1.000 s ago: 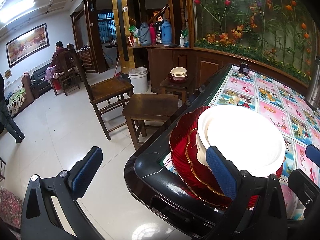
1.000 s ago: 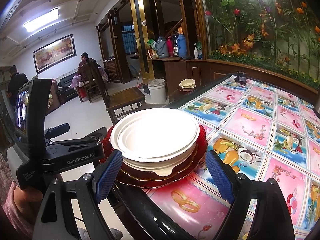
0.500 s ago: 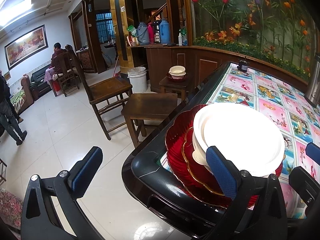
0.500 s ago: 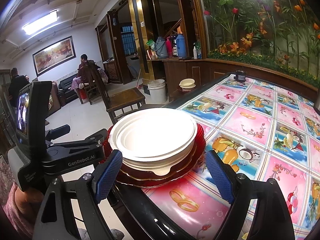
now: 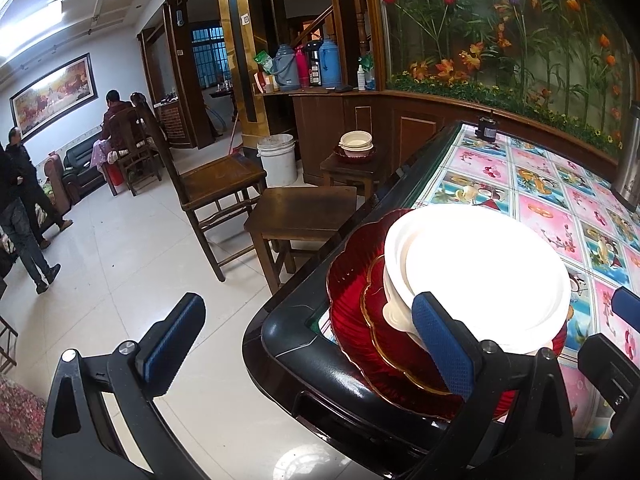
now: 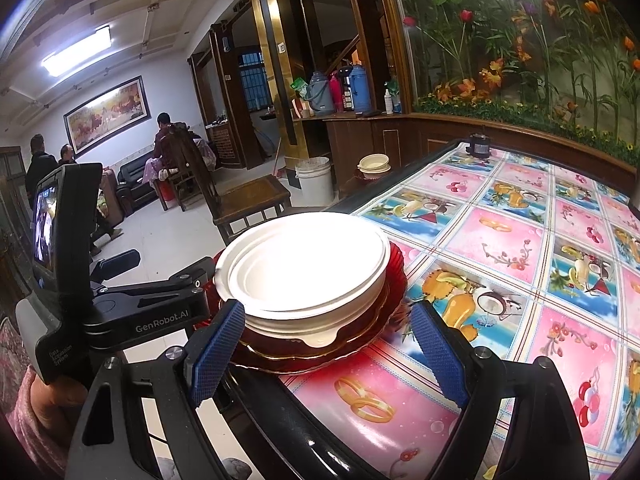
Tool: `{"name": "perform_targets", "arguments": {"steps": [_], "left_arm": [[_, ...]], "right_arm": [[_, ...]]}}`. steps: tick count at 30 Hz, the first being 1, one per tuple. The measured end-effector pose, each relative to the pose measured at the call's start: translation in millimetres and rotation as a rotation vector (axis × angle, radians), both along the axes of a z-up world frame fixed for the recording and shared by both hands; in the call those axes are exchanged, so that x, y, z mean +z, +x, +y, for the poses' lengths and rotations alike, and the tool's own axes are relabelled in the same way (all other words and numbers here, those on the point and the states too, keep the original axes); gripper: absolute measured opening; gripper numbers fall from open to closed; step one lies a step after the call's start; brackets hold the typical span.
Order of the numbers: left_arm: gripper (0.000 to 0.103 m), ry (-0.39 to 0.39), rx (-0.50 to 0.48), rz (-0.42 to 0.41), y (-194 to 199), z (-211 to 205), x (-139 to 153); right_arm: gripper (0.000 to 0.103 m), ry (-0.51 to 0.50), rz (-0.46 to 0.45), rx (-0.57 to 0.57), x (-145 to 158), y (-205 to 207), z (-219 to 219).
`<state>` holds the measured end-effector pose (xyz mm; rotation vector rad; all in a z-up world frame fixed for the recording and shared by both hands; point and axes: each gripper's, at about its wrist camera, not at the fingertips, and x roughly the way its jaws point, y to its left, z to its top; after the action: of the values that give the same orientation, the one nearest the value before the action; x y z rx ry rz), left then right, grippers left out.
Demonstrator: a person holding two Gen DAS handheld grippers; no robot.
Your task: Organize plates and bowls
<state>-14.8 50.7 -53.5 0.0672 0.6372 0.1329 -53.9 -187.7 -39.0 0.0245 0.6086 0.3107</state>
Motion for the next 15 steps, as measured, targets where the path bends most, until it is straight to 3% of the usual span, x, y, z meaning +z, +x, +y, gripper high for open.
{"name": "perform_targets", "arguments": {"steps": [15], "left_arm": [[0.103,0.008,-0.009,0.003,-0.4,-2.8,1.7]], "right_arm": [[0.087,0.012,0.005,-0.006,-2.4,0.0,-5.2]]}}
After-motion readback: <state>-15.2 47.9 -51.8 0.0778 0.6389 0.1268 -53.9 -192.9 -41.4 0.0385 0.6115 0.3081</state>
